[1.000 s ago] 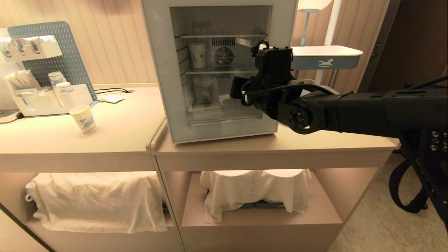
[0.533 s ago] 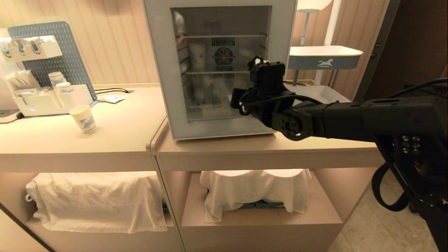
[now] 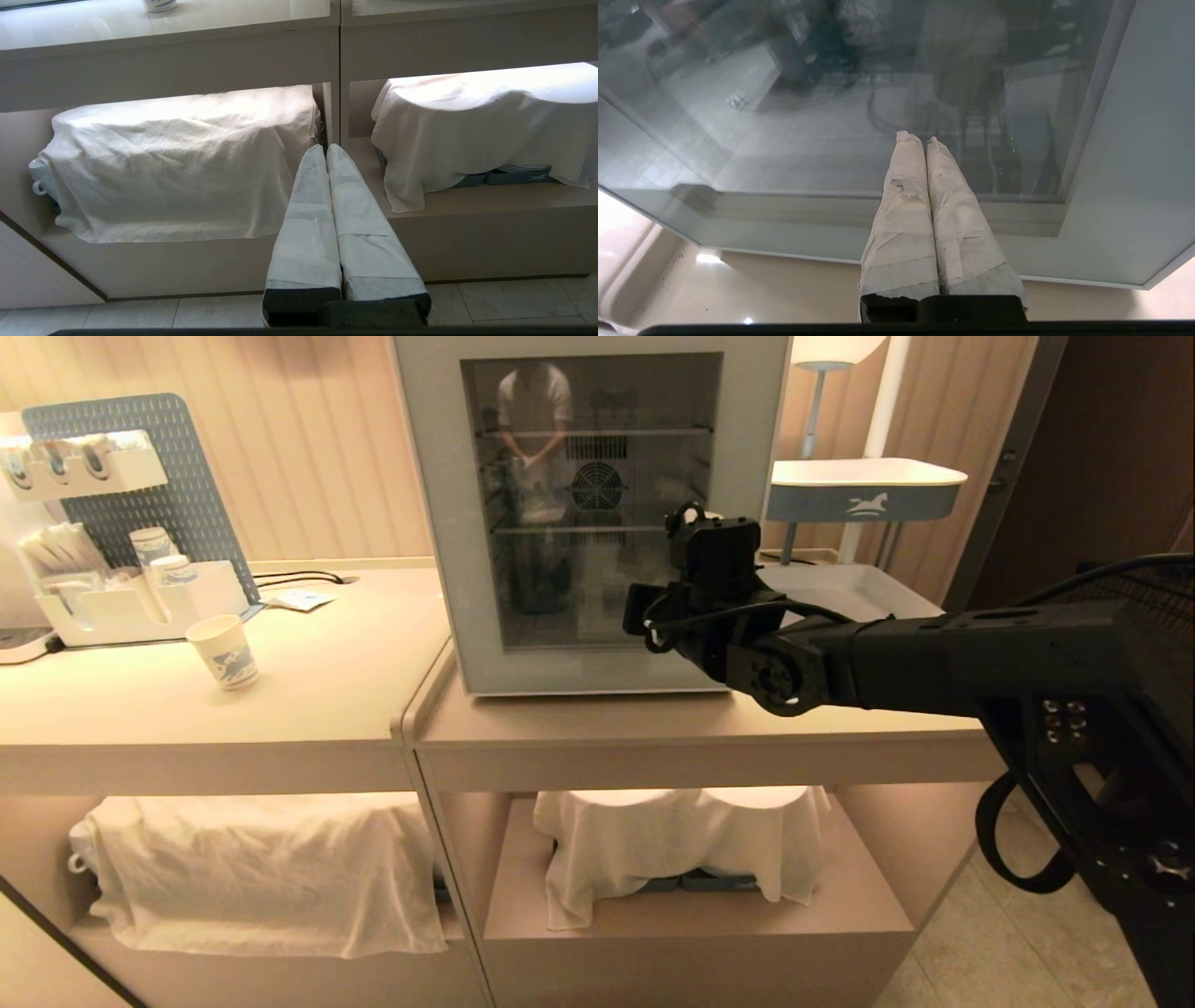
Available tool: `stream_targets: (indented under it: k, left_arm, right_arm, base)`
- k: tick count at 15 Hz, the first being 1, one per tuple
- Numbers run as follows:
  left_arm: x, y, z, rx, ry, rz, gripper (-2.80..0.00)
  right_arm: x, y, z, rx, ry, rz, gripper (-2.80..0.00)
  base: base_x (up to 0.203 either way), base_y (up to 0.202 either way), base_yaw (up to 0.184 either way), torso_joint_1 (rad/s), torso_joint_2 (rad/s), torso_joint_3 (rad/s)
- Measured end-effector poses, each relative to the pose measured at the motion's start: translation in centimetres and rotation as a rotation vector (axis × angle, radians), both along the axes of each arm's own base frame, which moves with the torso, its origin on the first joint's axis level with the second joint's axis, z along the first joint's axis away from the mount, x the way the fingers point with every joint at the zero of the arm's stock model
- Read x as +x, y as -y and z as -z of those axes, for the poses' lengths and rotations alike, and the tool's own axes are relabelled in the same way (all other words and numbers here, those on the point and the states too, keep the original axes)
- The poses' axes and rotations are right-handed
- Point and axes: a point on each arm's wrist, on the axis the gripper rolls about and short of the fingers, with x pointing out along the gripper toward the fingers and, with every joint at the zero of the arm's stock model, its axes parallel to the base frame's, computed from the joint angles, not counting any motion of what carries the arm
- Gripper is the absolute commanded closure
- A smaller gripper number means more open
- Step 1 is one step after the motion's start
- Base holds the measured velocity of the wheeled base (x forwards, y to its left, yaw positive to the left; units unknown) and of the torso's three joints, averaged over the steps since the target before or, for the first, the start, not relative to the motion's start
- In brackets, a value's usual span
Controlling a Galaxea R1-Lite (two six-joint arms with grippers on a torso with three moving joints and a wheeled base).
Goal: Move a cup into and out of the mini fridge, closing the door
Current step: Close the freezer door, then open the freezer door
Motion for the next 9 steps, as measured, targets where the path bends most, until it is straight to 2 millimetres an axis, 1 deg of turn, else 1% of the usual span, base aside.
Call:
stream_targets:
  k: [2,3,5,6,7,8,9]
  left_arm:
    - [0.0,0.0,0.0,0.0,0.0,0.0,0.0]
    - [0.0,0.0,0.0,0.0,0.0,0.001,0.0]
    - [0.0,0.0,0.0,0.0,0.0,0.0,0.0]
    - [0.0,0.0,0.0,0.0,0.0,0.0,0.0]
    - [0.0,0.0,0.0,0.0,0.0,0.001,0.0]
    - [0.0,0.0,0.0,0.0,0.0,0.002,0.0]
    - [0.0,0.0,0.0,0.0,0.0,0.0,0.0]
  right_arm:
    - [-0.8,0.6,0.0,-0.072,-0.063,-0.011,0.0]
    - [-1.5,1.2,-0.4,-0.105,-0.101,-0.019,0.0]
    - [-3.8,2.6,-2.0,-0.173,-0.195,-0.033,0.0]
    - [-5.2,3.7,-3.0,-0.203,-0.243,-0.032,0.0]
    - [-6.8,5.3,-4.2,-0.234,-0.295,-0.023,0.0]
    - [-8.7,7.0,-5.2,-0.262,-0.346,-0.01,0.0]
    - [-11.0,9.1,-6.1,-0.292,-0.399,0.006,0.0]
  base:
    - [0.0,0.0,0.0,0.0,0.0,0.0]
    - [0.0,0.0,0.0,0.0,0.0,0.0]
    - [0.0,0.0,0.0,0.0,0.0,0.0]
    - [0.0,0.0,0.0,0.0,0.0,0.0]
    - [0.0,0.0,0.0,0.0,0.0,0.0]
    - [0.0,0.0,0.0,0.0,0.0,0.0]
    - [0.0,0.0,0.0,0.0,0.0,0.0]
